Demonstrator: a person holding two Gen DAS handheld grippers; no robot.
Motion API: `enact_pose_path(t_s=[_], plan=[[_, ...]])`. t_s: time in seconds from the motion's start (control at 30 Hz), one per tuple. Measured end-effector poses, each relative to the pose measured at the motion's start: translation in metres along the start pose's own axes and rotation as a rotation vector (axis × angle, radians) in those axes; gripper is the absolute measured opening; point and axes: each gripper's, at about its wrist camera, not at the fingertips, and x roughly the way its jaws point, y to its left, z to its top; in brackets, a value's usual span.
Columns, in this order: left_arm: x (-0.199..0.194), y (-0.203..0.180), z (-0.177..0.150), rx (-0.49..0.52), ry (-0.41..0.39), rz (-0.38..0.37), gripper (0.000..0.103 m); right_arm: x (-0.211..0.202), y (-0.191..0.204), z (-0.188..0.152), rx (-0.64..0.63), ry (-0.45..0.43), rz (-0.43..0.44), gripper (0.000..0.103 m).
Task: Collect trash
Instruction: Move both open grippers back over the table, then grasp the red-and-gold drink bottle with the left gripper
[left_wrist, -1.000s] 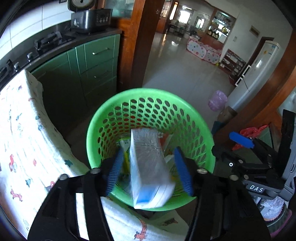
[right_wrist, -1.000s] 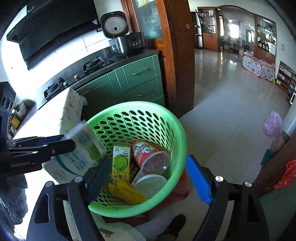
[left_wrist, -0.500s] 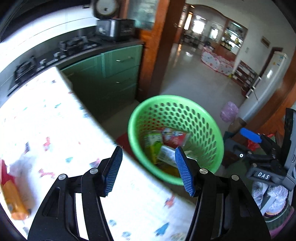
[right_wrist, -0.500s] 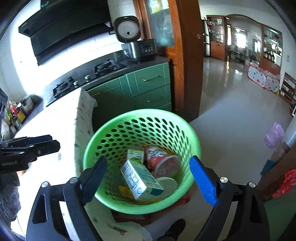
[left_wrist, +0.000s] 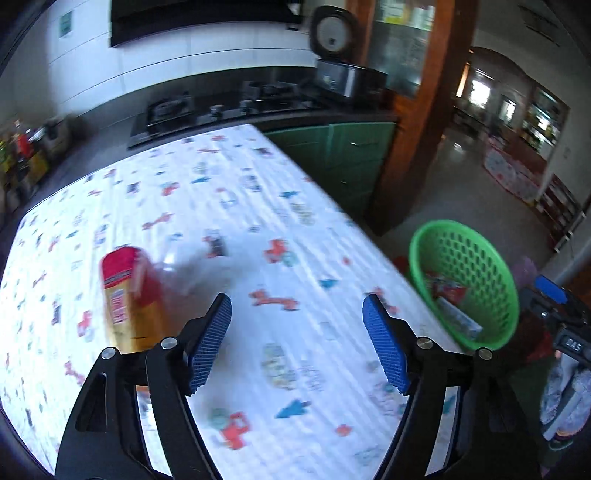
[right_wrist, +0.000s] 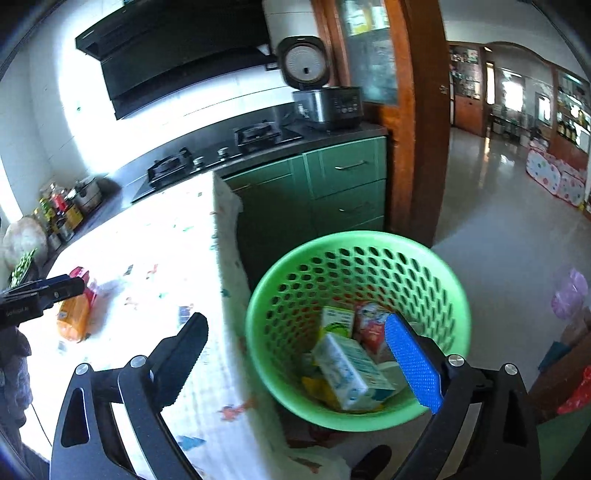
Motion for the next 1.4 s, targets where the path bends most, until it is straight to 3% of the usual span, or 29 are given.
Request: enact_pose_path(t_s=[0.1,0.2,0.43,0.7,1.2,1.4], plan=[[-0.003,0.033,-0.001,-0.051,-0.004,0.074,0.082,0.002,0.016,0.002,-0.016,0.002,0.022,0.094],[-0.002,0.069,-0.001,-0.107,0.000,0.136,0.083,0.006,0.031,0.004,-0.028,0.011,0.047,0.094],[0.020,0.121,-0.004,-0.216,0.073,0.167,0.084,0.015,0.061,0.007,-0.058,0.031,0.092,0.094],[0.050,0.134,-0.011,-0.242,0.152,0.165,0.084,0.028,0.088,0.008,-0.086,0.059,0.115,0.094],[0.077,0.144,-0.012,-0.235,0.216,0.184,0.084,0.059,0.130,0.012,-0.135,0.117,0.148,0.094],[0.080,0.146,-0.015,-0.227,0.220,0.146,0.073,0.072,0.144,0.014,-0.136,0.145,0.168,0.094]])
